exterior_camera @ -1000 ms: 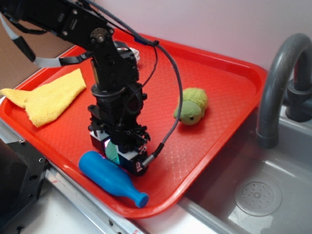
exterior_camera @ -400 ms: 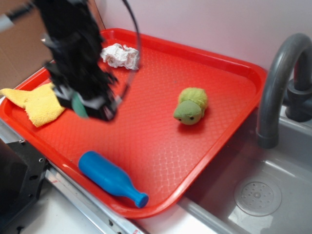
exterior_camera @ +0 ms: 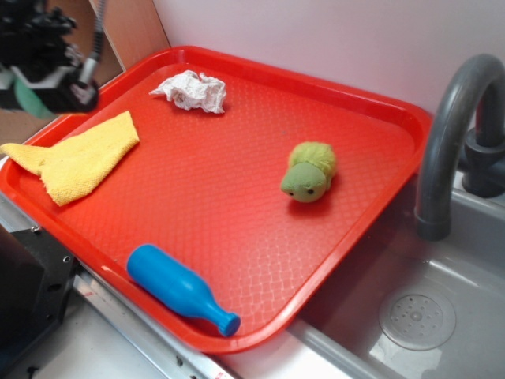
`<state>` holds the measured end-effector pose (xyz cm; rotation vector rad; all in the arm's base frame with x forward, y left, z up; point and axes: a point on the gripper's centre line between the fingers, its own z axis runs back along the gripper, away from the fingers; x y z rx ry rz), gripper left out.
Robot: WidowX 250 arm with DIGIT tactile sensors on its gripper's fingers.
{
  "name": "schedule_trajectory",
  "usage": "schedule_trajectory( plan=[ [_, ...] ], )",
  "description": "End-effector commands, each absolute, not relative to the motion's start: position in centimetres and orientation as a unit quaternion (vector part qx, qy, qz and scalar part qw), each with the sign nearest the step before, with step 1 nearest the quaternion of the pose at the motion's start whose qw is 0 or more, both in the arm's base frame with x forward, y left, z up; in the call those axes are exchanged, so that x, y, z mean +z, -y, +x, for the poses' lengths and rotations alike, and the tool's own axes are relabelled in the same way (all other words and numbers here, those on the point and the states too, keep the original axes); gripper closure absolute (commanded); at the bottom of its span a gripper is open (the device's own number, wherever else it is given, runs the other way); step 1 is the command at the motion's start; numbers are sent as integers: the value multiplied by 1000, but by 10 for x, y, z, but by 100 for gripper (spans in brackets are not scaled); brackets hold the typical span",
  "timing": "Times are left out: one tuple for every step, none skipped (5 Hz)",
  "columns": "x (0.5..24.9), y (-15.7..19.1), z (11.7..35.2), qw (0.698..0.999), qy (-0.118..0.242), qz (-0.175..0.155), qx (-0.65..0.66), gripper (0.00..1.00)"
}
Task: Grab the green ball.
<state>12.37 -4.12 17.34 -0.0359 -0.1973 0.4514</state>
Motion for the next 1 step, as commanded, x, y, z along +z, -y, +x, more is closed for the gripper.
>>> schedule_trajectory(
  plan=[
    [183,37,116,963,111,-57,238,100]
  ],
)
